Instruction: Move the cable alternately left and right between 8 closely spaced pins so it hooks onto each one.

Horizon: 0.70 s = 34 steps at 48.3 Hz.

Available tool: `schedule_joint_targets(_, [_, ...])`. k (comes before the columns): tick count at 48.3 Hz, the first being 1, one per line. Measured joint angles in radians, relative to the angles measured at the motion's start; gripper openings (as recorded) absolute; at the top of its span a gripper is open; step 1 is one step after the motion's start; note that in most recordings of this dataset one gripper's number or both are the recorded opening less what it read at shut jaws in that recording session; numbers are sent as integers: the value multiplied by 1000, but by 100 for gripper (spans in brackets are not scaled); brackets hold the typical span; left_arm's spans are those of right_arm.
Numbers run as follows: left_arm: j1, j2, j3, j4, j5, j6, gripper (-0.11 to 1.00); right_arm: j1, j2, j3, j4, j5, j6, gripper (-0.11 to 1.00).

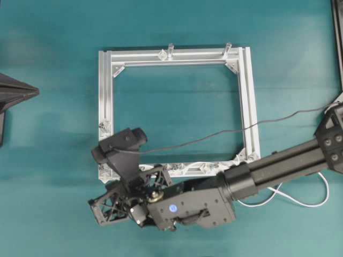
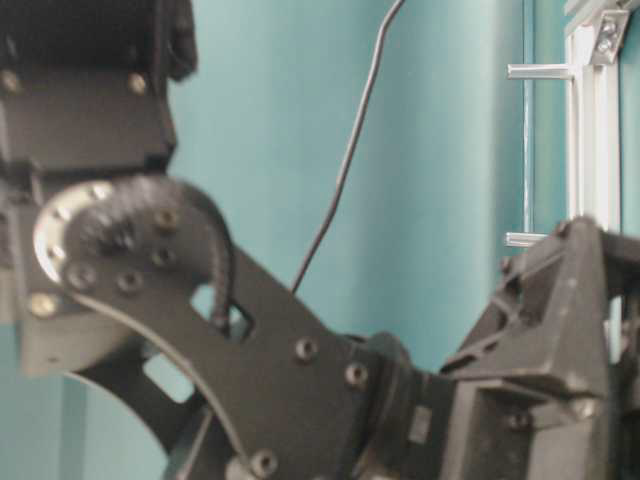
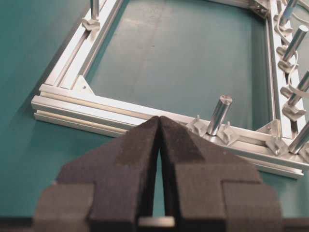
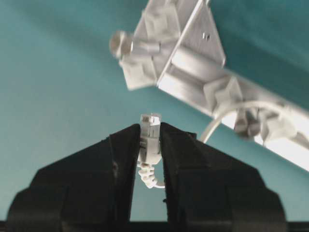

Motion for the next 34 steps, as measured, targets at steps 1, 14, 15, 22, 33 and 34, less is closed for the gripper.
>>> schedule_joint_targets(1, [0,0,0,0,0,0,1,3,-2,-2,0,0,0,19])
schedule_joint_targets(14, [0,0,0,0,0,0,1,2,29,-41,-17,0,5,19])
schedule_joint_targets(15, [0,0,0,2,0,2,1,0,35,-51,-18,-3,3,19])
schedule_joint_targets(22, [0,0,0,0,0,2,1,-9,84,-120,-26,-9,-23,19])
schedule_joint_targets(33, [0,0,0,2,0,2,1,-26,130,-201,-26,-17,-95,19])
schedule_joint_targets(34, [-2,0,0,0,0,2,1,-28,135,-210,-28,-17,-98,19])
